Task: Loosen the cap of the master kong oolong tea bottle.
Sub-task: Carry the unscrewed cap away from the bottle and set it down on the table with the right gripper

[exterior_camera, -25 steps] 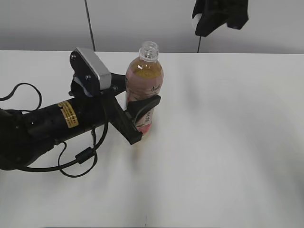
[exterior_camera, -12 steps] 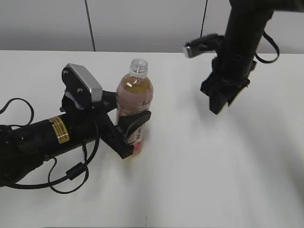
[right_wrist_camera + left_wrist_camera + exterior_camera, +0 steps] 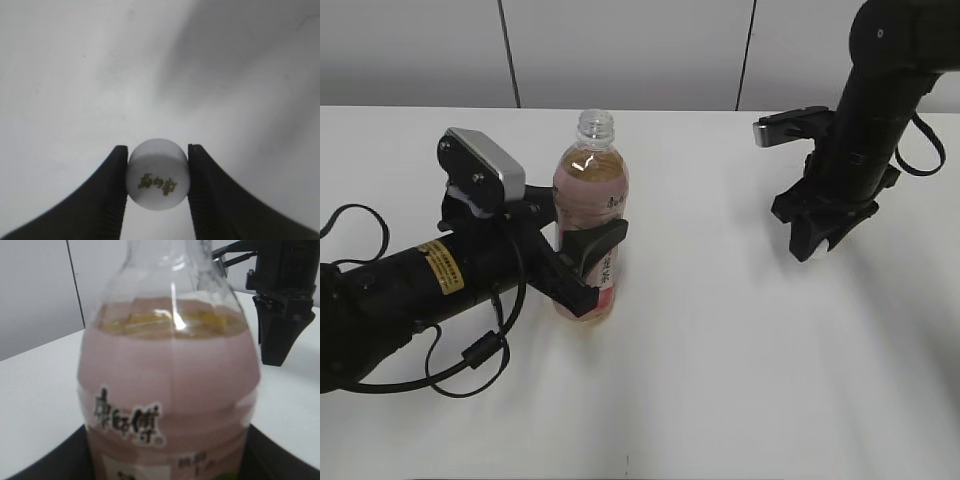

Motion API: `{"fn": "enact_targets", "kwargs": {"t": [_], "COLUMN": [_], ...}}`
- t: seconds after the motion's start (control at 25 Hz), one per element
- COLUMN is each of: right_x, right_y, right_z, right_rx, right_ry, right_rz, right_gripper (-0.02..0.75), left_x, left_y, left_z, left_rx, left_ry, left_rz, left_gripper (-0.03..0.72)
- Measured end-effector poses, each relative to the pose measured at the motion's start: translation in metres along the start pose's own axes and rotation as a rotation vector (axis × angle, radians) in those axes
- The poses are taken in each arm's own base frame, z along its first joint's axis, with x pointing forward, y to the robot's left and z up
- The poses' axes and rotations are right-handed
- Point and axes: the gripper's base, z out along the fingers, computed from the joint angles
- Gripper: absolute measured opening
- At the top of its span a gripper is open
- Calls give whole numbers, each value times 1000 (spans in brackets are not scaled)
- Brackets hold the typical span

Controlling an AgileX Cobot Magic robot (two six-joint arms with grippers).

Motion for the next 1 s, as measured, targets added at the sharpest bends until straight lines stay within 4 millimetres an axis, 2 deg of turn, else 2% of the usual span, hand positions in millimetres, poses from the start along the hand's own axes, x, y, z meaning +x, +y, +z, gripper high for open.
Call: {"fn": "enact_targets", "kwargs": {"t": [0.28,0.56,0.8,1.0], "right_x": [-5,-7,-8,-8], "right_y": [-4,-8,-10,-10], "right_z": [14,40,41,41], "right_rx": [12,7,15,14], "right_ry": [-21,4,-11,-7], "right_rz": [44,77,95,98], "right_gripper": [276,275,275,275], "left_x": [-3,-4,9,7], "left_y": [3,5,11,13], "left_z": [4,6,21,29], "left_rx": [-15,-32,-45,-41], "left_ry": [-14,-24,-1,-21], "left_rz": [-3,-6,-16,-7], "left_gripper": [398,398,398,398]}}
